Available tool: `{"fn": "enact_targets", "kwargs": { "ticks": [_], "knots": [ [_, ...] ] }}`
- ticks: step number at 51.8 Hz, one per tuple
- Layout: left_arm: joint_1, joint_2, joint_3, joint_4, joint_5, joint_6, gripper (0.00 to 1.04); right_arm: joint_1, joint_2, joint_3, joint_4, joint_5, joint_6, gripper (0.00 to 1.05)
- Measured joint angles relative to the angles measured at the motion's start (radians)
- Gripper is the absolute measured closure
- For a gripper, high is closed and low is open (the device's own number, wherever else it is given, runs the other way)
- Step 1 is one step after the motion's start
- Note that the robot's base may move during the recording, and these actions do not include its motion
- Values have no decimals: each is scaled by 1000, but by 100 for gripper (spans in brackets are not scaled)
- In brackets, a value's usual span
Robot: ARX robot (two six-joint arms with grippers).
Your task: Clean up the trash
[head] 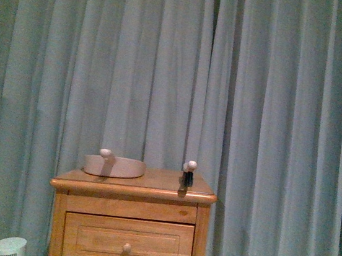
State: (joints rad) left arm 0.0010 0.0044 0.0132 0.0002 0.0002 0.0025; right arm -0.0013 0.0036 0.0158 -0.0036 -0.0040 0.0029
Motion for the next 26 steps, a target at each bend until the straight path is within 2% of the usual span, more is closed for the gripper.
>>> {"fn": "enact_targets", "kwargs": {
  "ticks": [26],
  "knots": [
    [0, 0, 0, 0, 0, 0, 8, 0, 0, 0, 0, 0, 0, 7]
  ]
}}
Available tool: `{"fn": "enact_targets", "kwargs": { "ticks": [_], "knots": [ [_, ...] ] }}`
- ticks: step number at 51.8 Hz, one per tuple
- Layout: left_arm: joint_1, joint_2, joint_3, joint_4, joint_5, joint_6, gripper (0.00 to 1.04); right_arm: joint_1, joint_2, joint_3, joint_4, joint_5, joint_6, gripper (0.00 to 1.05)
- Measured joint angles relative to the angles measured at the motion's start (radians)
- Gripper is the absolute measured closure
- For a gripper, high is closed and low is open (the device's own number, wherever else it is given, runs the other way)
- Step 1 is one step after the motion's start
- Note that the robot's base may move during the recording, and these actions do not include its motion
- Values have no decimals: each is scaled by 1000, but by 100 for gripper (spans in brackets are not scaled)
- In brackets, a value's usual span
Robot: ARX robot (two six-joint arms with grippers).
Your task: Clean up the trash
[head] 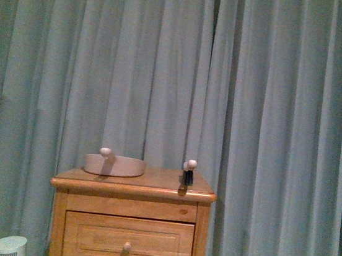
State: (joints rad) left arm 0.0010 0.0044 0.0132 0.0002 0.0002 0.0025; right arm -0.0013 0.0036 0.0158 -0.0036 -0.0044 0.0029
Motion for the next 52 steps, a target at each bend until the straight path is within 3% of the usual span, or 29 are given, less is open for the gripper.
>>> {"fn": "enact_targets", "kwargs": {
  "ticks": [52],
  "knots": [
    [0, 0, 0, 0, 0, 0, 8, 0, 0, 0, 0, 0, 0, 7]
  ]
}}
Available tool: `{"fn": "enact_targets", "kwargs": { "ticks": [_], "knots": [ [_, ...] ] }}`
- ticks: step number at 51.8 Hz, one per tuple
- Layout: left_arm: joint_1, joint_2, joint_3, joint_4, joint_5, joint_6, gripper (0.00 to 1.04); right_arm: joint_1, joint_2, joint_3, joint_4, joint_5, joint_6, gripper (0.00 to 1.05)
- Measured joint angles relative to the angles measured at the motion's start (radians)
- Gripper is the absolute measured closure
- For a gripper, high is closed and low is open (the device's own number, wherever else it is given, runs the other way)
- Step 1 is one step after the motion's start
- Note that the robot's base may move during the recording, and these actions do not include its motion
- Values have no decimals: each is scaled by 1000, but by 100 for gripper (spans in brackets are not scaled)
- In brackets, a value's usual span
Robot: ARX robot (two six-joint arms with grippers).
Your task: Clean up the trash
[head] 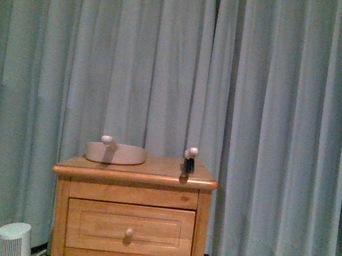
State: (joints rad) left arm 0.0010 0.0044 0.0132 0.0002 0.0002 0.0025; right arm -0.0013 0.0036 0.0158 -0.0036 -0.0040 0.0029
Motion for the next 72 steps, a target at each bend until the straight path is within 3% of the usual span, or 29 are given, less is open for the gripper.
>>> {"fn": "enact_targets", "kwargs": {
  "ticks": [72],
  "knots": [
    [0, 0, 0, 0, 0, 0, 8, 0, 0, 0, 0, 1, 0, 7]
  ]
}}
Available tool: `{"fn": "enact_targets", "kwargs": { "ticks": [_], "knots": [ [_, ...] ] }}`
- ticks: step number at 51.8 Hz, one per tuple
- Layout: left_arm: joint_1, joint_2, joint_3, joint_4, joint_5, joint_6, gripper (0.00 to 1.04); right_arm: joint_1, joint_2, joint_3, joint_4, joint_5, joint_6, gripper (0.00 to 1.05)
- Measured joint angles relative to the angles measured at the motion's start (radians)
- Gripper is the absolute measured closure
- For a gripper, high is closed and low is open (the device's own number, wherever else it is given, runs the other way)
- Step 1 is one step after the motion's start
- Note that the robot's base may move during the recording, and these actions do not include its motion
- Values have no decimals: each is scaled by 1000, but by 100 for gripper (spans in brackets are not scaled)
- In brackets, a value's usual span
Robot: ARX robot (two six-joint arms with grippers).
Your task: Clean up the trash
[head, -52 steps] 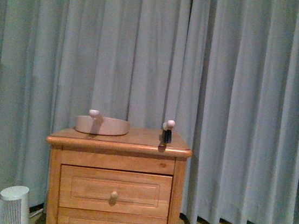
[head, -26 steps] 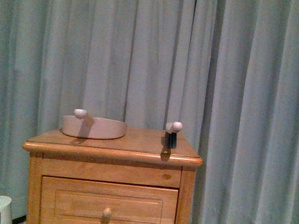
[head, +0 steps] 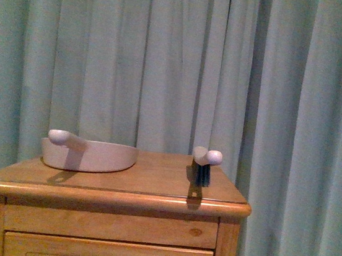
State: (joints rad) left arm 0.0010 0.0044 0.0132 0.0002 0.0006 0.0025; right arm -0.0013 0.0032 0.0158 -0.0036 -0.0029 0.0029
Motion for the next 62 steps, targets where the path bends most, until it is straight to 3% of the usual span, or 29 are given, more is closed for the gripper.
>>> {"fn": "enact_targets", "kwargs": {
  "ticks": [62],
  "knots": [
    [0, 0, 0, 0, 0, 0, 8, 0, 1, 0, 0, 2, 0, 7]
  ]
}}
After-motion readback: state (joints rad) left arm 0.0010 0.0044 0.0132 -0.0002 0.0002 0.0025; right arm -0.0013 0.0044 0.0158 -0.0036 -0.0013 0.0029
